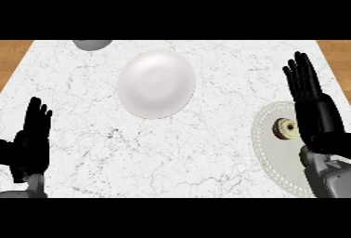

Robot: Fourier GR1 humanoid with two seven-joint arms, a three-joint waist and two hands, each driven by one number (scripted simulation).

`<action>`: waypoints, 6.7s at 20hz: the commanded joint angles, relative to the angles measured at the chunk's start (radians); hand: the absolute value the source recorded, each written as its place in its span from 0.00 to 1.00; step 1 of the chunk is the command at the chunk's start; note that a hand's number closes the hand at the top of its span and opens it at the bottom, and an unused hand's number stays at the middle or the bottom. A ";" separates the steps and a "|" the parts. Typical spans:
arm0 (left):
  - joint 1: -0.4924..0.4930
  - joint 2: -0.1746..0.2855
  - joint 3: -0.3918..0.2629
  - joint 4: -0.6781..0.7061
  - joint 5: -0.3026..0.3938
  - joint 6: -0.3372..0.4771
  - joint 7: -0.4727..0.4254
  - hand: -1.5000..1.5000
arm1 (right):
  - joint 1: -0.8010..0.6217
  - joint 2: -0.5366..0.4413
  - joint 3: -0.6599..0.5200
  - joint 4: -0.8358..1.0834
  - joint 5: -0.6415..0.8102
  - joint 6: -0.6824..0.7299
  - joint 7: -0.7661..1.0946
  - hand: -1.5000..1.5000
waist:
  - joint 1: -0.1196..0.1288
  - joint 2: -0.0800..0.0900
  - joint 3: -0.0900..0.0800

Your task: Pick the squash from the placemat and place it in the plate

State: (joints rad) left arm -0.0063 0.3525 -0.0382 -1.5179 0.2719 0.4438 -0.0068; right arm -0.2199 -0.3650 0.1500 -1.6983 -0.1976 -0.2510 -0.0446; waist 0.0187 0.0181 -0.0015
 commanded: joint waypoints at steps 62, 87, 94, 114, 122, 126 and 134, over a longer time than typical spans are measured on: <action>-0.056 -0.152 -0.061 0.116 -0.245 -0.209 0.188 0.50 | 0.111 -0.311 -0.138 0.555 0.838 0.611 -0.376 0.00 | -0.018 -0.018 0.001; -0.001 -0.207 -0.025 0.038 -0.310 -0.257 0.207 0.50 | 0.034 -0.175 -0.280 0.732 1.018 0.230 -0.493 1.00 | -0.019 -0.019 0.002; -0.093 -0.220 -0.087 0.056 -0.330 -0.291 0.240 0.50 | -0.279 0.323 0.171 0.548 1.215 0.320 -0.275 1.00 | 0.118 -0.008 -0.002; -0.126 -0.225 -0.029 0.104 -0.329 -0.265 0.243 0.50 | -0.891 0.365 0.393 0.903 0.738 -0.130 0.258 1.00 | 0.030 -0.007 0.001; -0.082 -0.234 -0.046 0.097 -0.329 -0.287 0.197 0.50 | -0.997 0.365 0.404 1.204 0.646 -0.197 0.171 1.00 | 0.060 0.003 0.000; -0.116 -0.235 -0.041 0.118 -0.337 -0.281 0.211 0.50 | -1.036 0.365 0.382 1.336 0.634 -0.164 0.121 1.00 | 0.070 0.013 0.000; -0.120 -0.224 -0.042 0.105 -0.339 -0.294 0.208 0.50 | -1.039 0.365 0.365 1.486 0.577 0.078 0.042 1.00 | 0.090 0.026 0.000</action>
State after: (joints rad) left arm -0.1187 0.1138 -0.0925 -1.4246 -0.0714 0.1617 0.2161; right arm -1.2603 -0.0001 0.5269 -0.2920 0.3997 -0.2757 0.0365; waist 0.1004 0.0348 -0.0008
